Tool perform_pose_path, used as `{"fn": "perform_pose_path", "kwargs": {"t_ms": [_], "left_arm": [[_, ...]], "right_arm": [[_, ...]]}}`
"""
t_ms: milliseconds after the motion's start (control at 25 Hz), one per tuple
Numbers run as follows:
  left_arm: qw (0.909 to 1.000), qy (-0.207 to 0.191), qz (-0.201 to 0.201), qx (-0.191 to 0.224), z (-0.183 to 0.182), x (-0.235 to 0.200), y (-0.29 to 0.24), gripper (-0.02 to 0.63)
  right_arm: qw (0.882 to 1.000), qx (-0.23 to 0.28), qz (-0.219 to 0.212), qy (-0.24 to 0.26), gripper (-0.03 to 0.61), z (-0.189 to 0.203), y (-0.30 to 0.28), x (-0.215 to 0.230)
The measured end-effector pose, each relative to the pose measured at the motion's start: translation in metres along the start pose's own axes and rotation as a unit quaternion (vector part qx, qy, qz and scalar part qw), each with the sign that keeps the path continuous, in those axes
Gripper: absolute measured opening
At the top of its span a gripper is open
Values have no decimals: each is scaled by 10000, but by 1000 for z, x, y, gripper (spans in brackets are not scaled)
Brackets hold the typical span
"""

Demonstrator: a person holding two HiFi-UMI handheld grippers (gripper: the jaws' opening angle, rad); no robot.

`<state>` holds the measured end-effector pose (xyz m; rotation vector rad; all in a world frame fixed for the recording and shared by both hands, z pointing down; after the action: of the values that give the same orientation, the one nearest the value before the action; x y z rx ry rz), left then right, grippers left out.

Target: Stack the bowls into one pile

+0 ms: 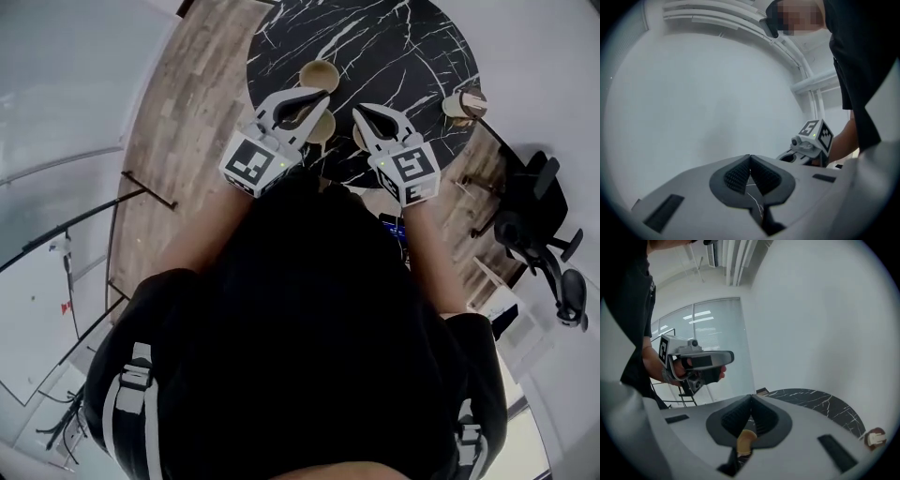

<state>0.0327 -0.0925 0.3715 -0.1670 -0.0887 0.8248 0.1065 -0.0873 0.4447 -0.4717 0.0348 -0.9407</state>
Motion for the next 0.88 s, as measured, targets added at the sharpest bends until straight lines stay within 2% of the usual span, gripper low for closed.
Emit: {"fn": "perform_pose_path", "kwargs": {"t_ms": [280, 560, 760, 880], "left_arm": [[9999, 89, 21, 86, 11, -36, 9, 5], [9998, 159, -115, 87, 24, -61, 15, 5], [9999, 73, -94, 108, 33, -68, 15, 4], [9997, 170, -106, 110, 38, -72, 12, 5]], "right_arm": [[9955, -942, 94, -86, 3, 34, -69, 32], [9814, -1738, 291, -768, 24, 86, -128, 74], [9707, -2061, 469, -1139, 41, 118, -159, 93], [9637, -2202, 675, -1351, 83, 135, -173, 103]]}}
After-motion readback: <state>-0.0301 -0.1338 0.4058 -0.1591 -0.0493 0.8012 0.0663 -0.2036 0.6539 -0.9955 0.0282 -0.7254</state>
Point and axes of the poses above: the fingertips, and each gripper's own axes: y backward along the fingers, x to its right, z out of its underside, the point moved 2 cm from there along y, backward along the fingers, and after that the axes turned 6 degrees about -z, right-handed, at the moved point
